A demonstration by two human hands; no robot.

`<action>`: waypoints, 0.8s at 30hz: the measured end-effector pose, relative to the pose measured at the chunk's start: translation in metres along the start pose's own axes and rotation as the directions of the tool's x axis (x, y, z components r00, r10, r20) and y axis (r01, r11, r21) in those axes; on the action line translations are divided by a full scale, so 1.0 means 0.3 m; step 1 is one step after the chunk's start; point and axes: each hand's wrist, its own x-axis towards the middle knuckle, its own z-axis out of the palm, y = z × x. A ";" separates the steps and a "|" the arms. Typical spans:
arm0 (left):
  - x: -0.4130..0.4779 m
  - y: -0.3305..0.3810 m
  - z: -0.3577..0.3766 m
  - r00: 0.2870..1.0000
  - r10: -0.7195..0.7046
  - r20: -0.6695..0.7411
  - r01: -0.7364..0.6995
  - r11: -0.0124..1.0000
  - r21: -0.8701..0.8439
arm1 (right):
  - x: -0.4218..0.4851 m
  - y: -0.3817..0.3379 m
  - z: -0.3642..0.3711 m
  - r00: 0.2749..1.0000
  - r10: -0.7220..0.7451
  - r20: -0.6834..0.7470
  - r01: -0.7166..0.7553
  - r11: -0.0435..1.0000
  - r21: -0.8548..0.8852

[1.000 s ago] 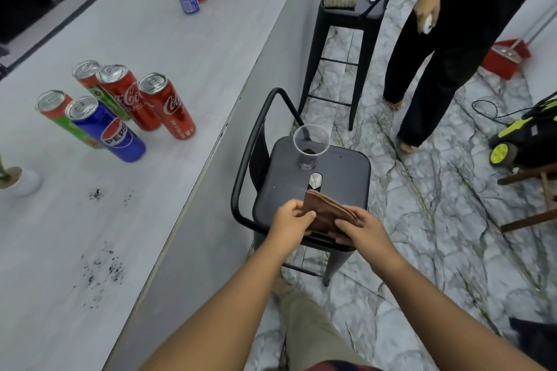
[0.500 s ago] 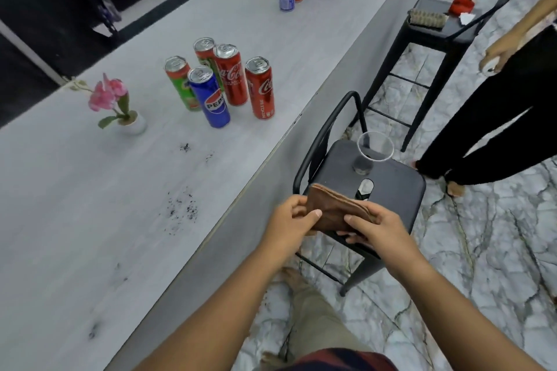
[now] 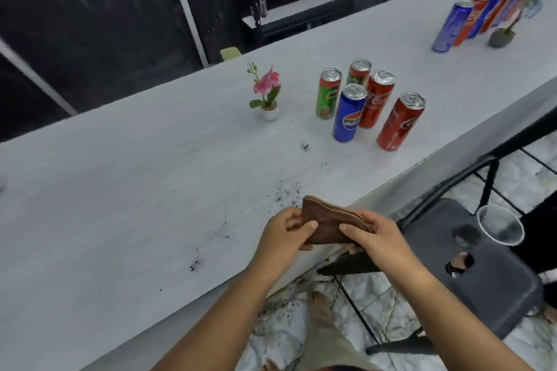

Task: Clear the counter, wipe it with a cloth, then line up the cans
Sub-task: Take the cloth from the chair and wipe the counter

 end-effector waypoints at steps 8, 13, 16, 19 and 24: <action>0.037 0.073 -0.272 0.958 0.018 -0.287 -0.013 1.000 0.018 | 0.233 -0.169 0.246 0.974 -0.093 0.205 0.129 0.976 -0.174; 0.146 0.126 -0.453 0.904 0.054 -0.423 -0.015 0.996 0.093 | 0.439 -0.268 0.410 0.946 -0.125 0.300 0.208 0.943 -0.261; 0.219 0.156 -0.561 0.869 0.064 -0.490 0.005 0.990 0.138 | 0.568 -0.327 0.521 0.930 -0.134 0.343 0.264 0.891 -0.368; 0.266 0.167 -0.658 0.833 0.078 -0.548 0.013 0.987 0.161 | 0.661 -0.372 0.628 0.904 -0.149 0.401 0.339 0.820 -0.461; 0.226 0.095 -0.787 0.786 0.087 -0.613 0.084 0.966 0.244 | 0.724 -0.353 0.736 0.843 -0.125 0.523 0.490 0.580 -0.651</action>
